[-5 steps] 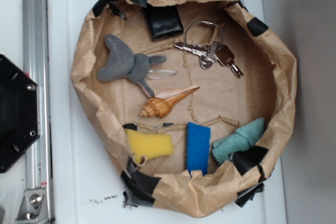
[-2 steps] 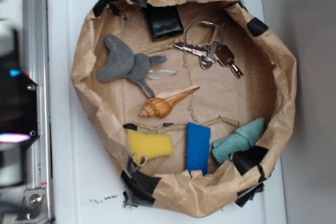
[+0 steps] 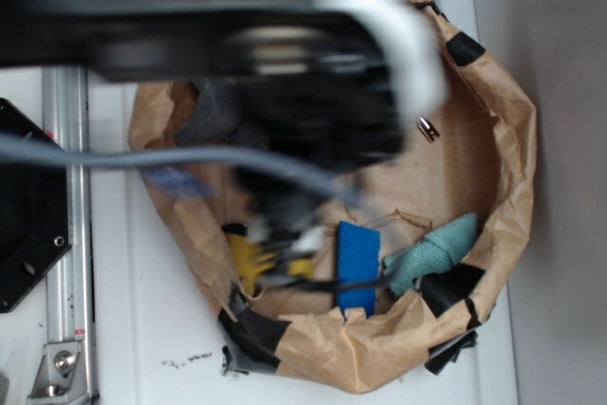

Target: Grab the gray animal.

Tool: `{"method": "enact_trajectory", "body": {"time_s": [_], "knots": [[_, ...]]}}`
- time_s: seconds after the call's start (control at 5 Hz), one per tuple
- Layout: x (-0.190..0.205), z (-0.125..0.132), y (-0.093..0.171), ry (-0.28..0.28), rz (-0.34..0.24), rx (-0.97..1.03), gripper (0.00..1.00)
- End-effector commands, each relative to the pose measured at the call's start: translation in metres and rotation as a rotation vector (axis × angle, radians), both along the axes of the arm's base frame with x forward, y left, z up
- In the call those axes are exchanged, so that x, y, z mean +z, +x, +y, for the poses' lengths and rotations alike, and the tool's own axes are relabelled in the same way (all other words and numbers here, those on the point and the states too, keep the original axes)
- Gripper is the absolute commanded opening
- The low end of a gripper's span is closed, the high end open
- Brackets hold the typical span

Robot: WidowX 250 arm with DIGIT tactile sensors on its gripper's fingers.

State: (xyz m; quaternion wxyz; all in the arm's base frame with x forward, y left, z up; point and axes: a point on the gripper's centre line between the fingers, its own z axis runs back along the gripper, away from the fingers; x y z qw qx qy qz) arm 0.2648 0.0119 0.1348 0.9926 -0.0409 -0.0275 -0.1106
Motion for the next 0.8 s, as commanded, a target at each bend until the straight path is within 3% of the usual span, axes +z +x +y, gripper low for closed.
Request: {"method": "enact_trajectory", "body": {"time_s": [0.0, 0.2, 0.4, 0.6], "knots": [[-0.050, 0.047, -0.022, -0.025, 0.078, -0.131, 1.00], [-0.049, 0.052, -0.049, 0.074, 0.085, -0.108, 1.00], [-0.064, 0.052, -0.060, 0.100, 0.111, -0.108, 1.00], [-0.109, 0.028, -0.082, 0.133, 0.150, -0.175, 1.00]]}}
